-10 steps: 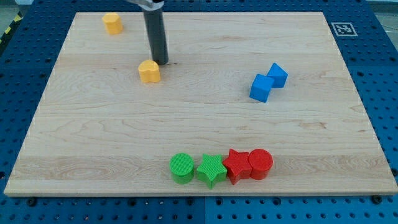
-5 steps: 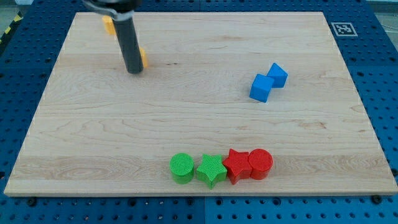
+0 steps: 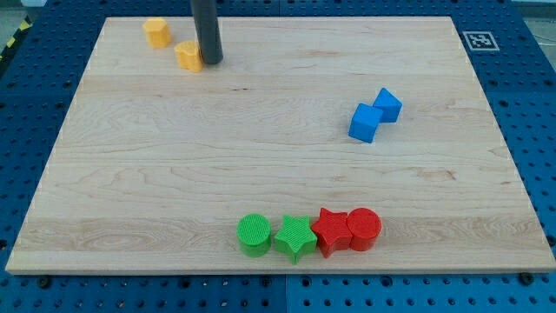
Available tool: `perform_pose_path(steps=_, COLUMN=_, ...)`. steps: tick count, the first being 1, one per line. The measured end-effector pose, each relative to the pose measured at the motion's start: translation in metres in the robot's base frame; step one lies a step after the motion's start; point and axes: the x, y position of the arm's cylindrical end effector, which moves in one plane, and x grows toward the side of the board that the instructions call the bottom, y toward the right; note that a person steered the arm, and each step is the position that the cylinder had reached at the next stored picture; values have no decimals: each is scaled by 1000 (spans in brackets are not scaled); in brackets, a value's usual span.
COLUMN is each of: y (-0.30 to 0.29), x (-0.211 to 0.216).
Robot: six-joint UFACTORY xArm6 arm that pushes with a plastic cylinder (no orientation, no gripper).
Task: Push the yellow heart into the yellow hexagon
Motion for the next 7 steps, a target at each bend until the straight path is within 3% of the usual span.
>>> perform_pose_path(steps=2, y=-55, x=-3)
perform_pose_path(steps=3, y=-18, x=-3)
perform_pose_path(steps=4, y=-1, x=34)
perform_pose_path(steps=5, y=-23, x=64)
perform_pose_path(steps=7, y=-70, x=34)
